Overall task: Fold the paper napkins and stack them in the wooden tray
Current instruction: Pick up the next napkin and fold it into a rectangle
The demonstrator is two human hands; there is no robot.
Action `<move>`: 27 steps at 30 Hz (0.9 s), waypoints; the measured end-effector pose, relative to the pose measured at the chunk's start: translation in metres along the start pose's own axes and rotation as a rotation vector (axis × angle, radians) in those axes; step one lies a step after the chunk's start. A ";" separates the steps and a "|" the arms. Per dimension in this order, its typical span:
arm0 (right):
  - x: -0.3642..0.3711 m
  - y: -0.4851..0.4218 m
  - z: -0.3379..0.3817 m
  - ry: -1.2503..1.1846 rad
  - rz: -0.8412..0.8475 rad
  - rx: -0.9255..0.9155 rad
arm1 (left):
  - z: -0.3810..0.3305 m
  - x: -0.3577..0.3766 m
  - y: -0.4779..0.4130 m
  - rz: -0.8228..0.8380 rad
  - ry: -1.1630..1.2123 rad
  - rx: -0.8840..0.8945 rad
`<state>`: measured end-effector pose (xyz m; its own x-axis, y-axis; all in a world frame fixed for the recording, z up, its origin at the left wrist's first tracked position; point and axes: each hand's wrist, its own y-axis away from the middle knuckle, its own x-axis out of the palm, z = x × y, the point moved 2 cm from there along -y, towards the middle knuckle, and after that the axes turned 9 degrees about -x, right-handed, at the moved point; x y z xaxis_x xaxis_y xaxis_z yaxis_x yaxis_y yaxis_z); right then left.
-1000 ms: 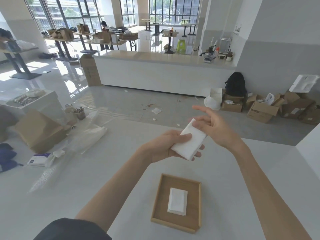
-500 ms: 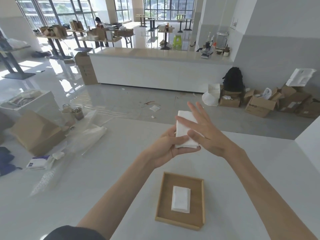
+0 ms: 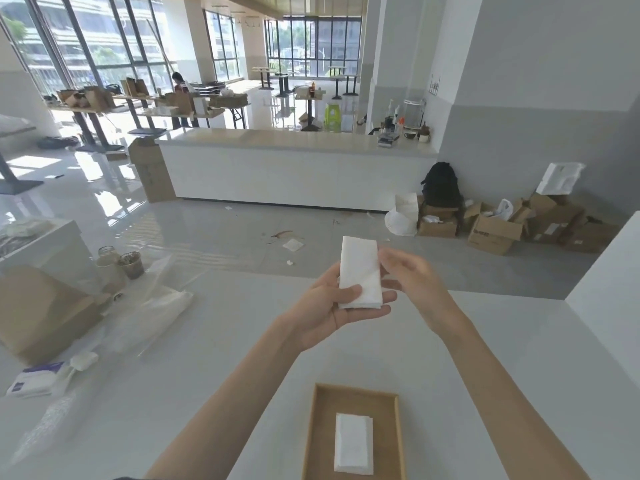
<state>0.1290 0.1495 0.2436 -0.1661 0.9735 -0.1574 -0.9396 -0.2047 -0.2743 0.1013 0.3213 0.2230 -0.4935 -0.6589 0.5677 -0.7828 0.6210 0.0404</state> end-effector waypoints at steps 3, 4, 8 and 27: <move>-0.007 -0.002 -0.002 -0.067 -0.092 0.009 | -0.002 0.005 -0.008 0.009 -0.033 -0.038; -0.009 -0.003 -0.002 -0.096 -0.119 0.014 | -0.002 0.007 -0.011 0.006 -0.045 -0.062; -0.020 -0.008 -0.005 -0.079 -0.169 0.028 | -0.007 0.014 -0.023 -0.180 -0.326 -0.114; -0.030 -0.015 -0.014 0.009 -0.096 -0.079 | -0.005 0.004 -0.050 -0.444 -0.652 0.255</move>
<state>0.1522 0.1217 0.2390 -0.0737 0.9880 -0.1358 -0.9243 -0.1188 -0.3628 0.1405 0.2893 0.2273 -0.1775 -0.9828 -0.0509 -0.9799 0.1813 -0.0838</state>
